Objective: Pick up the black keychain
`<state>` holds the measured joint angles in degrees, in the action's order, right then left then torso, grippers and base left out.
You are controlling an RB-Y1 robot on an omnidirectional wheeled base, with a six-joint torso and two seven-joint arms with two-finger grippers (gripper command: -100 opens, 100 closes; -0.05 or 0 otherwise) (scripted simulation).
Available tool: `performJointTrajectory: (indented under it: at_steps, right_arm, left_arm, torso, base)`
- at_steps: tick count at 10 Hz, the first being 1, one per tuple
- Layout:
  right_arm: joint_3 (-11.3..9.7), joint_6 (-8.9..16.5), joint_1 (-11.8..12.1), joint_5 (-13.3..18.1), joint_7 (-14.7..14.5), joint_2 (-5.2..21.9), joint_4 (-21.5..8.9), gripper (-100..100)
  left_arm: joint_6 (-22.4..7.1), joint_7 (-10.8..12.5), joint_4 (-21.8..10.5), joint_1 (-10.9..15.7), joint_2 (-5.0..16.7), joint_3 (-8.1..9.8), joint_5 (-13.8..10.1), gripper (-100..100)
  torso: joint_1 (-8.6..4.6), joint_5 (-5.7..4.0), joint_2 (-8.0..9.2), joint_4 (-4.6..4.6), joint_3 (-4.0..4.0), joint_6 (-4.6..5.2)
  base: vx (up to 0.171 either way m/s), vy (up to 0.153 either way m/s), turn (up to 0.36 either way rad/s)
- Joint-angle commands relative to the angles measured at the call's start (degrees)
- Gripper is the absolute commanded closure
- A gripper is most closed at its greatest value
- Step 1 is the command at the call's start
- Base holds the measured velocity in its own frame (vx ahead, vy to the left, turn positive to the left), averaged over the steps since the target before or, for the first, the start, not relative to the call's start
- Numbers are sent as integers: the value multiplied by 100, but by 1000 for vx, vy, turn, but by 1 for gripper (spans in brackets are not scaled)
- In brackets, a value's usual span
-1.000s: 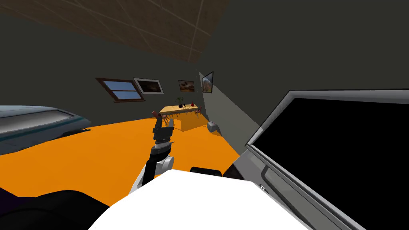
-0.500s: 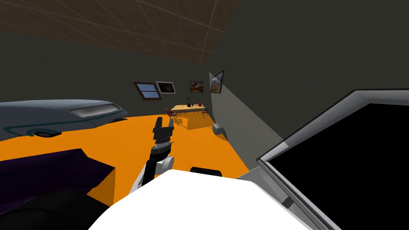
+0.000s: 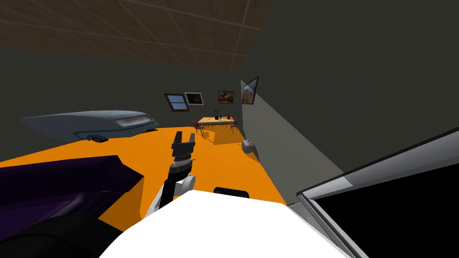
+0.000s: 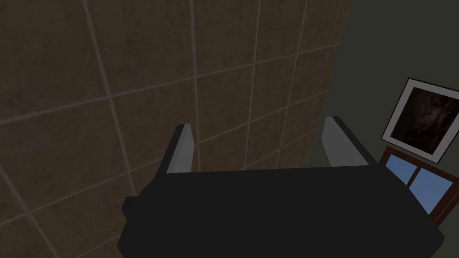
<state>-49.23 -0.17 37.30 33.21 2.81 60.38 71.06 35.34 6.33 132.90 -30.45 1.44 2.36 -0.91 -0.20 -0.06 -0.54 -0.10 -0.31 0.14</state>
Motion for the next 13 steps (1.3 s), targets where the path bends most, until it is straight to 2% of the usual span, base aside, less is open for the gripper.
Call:
performJointTrajectory:
  at_steps: [1, 2, 3, 6, 7, 8, 12, 13]
  right_arm:
    - [0, 0, 0, 0, 0, 0, 0, -100]
    - [-10, -3, -4, 5, 8, 3, -3, 0]
    - [1, -8, -79, -7, -57, -189, -183, -100]
    - [20, -18, -229, -29, -184, -573, -544, -100]
    - [38, -20, -174, -15, -161, -496, -459, -100]
    - [39, -16, -178, -15, -173, -512, -472, 100]
    - [35, -23, -178, -11, -178, -513, -464, 100]
    - [35, -22, -177, -11, -177, -513, -464, 0]
  left_arm:
    - [0, 0, 0, 0, 0, 0, 0, 0]
    - [0, 0, 0, 0, 0, 0, 0, 0]
    - [0, 0, 0, 0, -1, 0, 0, 0]
    - [0, 0, 0, 1, 0, 0, 0, 0]
    - [0, 0, 0, 1, -1, 0, 0, 0]
    - [0, 0, 0, 0, -1, 0, 0, 0]
    - [0, 0, 0, 0, -1, 0, 0, 0]
    - [0, 0, 0, 0, -1, 0, 0, 0]
  torso:
    - [0, 0, 0, 0, 0, 0]
    - [14, 3, 9, 2, 5, 4]
    - [22, 5, 15, 3, 9, 4]
    - [14, 3, 33, 7, 19, 4]
    - [20, 4, 32, 7, 19, 3]
    - [24, 6, 26, 6, 15, 5]
    - [13, 2, 21, 5, 12, 6]
    - [12, 2, 21, 5, 12, 6]
  base:
    - [17, -23, 31]
    - [4, -6, -3]
    - [-13, -18, 57]
    - [-32, -27, 71]
    - [-8, -2, 22]
    - [0, 0, 0]
    - [0, 0, 0]
    - [0, 0, 0]
